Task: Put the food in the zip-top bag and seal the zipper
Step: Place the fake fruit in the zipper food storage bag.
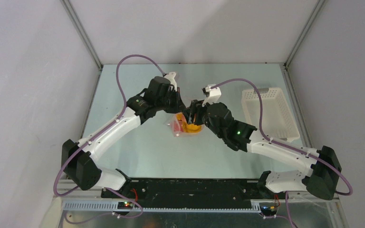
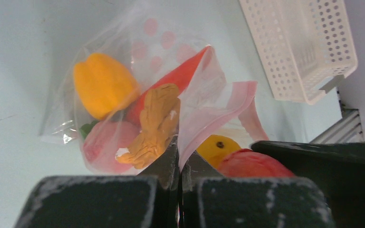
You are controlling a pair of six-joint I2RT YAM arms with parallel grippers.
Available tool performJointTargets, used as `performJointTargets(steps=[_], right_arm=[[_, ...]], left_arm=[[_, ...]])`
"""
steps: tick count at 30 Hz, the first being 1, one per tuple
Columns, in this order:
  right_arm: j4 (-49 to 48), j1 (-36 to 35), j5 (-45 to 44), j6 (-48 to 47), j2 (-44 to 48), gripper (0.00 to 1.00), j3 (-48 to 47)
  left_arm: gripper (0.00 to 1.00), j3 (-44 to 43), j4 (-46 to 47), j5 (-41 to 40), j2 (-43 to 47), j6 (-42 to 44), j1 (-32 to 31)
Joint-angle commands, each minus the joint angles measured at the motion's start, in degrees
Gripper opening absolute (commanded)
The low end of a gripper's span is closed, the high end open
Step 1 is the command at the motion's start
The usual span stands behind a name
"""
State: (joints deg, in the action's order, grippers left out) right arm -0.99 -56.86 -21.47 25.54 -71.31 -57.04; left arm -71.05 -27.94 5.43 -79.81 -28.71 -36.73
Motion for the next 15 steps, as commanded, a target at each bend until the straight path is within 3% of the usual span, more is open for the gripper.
performJointTargets(steps=[1,10,15], right_arm=[[-1.19,-0.34,-1.3,0.81,2.8,0.09,1.55],[-5.94,-0.75,-2.11,-2.2,3.98,0.11,3.34],[-7.17,-1.01,-11.51,-1.4,3.12,0.13,3.29]], left_arm=[[0.0,-3.96,2.86,2.72,2.12,-1.55,-0.32],[0.0,-6.18,4.04,7.95,1.96,-2.12,-0.36],[0.0,-5.58,4.62,10.1,2.81,-3.28,-0.28]])
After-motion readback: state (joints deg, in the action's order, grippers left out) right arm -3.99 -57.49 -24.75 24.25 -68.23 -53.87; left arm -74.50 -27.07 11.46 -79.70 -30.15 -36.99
